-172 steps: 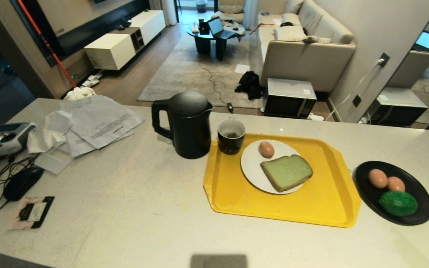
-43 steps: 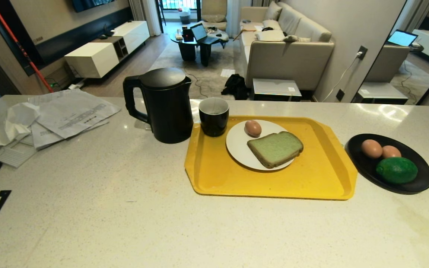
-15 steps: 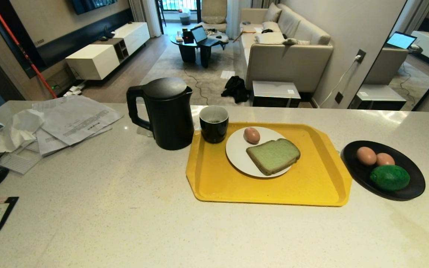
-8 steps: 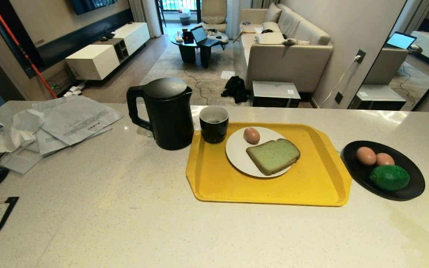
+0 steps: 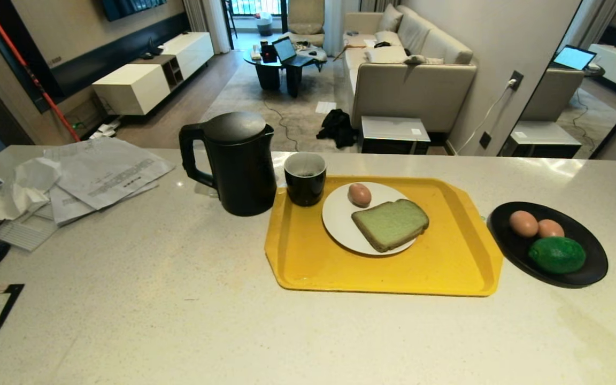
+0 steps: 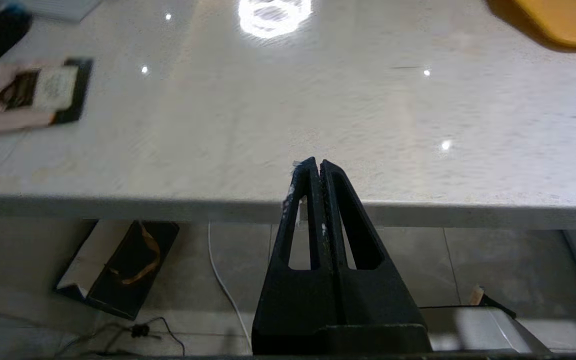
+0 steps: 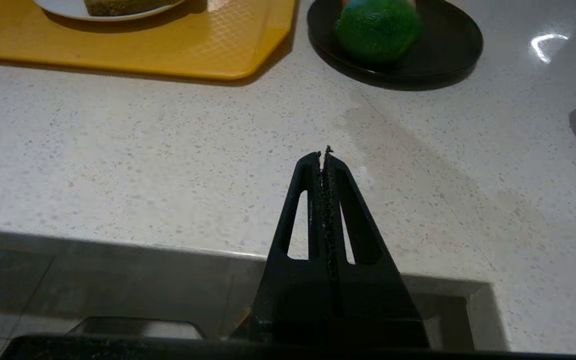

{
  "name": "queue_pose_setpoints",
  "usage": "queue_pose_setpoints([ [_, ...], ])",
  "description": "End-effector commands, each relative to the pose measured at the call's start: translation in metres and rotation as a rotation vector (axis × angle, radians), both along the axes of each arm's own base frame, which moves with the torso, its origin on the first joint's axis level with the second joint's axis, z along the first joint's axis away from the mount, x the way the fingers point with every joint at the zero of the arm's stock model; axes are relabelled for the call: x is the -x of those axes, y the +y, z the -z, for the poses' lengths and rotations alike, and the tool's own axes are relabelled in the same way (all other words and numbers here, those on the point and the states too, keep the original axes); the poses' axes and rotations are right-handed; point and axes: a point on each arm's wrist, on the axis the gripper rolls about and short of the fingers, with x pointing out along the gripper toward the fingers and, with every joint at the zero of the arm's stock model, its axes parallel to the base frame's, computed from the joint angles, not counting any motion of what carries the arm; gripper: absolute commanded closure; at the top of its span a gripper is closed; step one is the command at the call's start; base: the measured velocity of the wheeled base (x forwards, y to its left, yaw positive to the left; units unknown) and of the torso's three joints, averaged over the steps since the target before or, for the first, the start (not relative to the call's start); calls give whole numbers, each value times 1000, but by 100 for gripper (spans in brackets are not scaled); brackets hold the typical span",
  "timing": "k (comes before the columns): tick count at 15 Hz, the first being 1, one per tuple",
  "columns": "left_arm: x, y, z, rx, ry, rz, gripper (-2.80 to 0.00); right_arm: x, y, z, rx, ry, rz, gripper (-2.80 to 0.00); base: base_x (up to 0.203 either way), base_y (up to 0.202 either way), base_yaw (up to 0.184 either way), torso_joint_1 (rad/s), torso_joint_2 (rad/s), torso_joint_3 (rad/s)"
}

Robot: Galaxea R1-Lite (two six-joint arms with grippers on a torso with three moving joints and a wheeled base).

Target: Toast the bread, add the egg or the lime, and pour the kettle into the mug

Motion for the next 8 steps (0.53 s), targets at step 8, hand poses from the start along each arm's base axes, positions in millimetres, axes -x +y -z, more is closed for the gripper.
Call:
queue_pose_setpoints([
  [8,0,0,0,0,-1,-1,0,0,0,0,0,0,1,0,0,0,0,0,0,0],
])
